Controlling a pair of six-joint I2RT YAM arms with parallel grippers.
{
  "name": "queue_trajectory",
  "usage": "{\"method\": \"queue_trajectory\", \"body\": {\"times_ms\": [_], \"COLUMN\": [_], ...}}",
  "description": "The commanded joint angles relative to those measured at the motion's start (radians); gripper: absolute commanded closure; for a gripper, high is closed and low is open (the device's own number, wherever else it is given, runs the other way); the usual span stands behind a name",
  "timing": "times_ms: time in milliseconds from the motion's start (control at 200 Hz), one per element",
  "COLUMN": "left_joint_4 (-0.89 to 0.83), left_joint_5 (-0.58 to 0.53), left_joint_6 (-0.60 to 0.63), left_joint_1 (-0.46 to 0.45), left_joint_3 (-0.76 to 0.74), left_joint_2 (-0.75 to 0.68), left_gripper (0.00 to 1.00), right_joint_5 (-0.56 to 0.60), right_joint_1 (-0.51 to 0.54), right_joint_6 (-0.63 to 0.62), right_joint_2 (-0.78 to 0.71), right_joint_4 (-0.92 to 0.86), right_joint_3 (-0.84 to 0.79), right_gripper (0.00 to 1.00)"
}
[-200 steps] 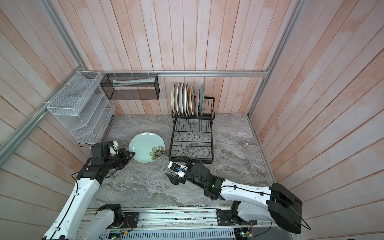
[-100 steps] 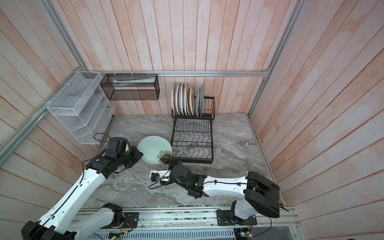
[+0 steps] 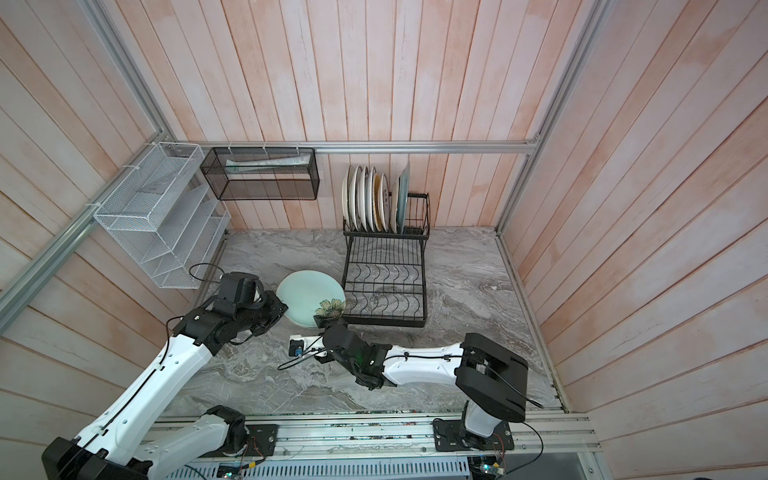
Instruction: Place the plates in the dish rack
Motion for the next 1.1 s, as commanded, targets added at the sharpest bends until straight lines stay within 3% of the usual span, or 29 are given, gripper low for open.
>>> {"method": "queue_trajectory", "body": {"times_ms": [0, 325, 565, 690, 835, 915, 930, 940, 950, 1095], "left_joint_4": [0.083, 0.083, 0.102, 0.150, 0.190, 0.193, 0.192, 0.192, 0.191, 0.246], "left_joint_5": [0.016, 0.035, 0.057, 0.117, 0.172, 0.202, 0.205, 0.208, 0.210, 0.332], "left_joint_6": [-0.021, -0.035, -0.031, -0.020, 0.003, 0.026, 0.032, 0.035, 0.040, 0.114], "left_joint_1": [-0.007, -0.008, -0.009, -0.007, 0.004, 0.019, 0.021, 0.023, 0.024, 0.053], "left_joint_3": [0.056, 0.058, 0.048, 0.033, 0.034, 0.047, 0.052, 0.055, 0.058, 0.084], "left_joint_2": [-0.021, -0.028, -0.028, -0.037, -0.061, -0.070, -0.073, -0.074, -0.075, -0.110], "left_gripper": [1.00, 1.00, 1.00, 0.99, 0.75, 0.35, 0.22, 0.06, 0.02, 0.00], "right_joint_5": [0.064, 0.112, 0.105, 0.102, 0.105, 0.112, 0.113, 0.115, 0.116, 0.127], "right_joint_1": [-0.010, -0.019, -0.020, -0.019, -0.028, -0.033, -0.033, -0.032, -0.034, -0.046], "right_joint_6": [0.013, -0.018, -0.017, -0.004, 0.045, 0.066, 0.068, 0.069, 0.071, 0.115], "right_joint_2": [0.034, 0.102, 0.097, 0.077, 0.021, -0.009, -0.014, -0.016, -0.020, -0.074], "right_joint_4": [-0.016, 0.004, 0.005, 0.000, -0.002, -0.018, -0.022, -0.024, -0.026, -0.064], "right_joint_3": [0.044, 0.098, 0.124, 0.119, 0.095, 0.089, 0.088, 0.089, 0.087, 0.078], "right_gripper": [0.44, 0.67, 1.00, 1.00, 1.00, 1.00, 1.00, 1.00, 1.00, 1.00]}}
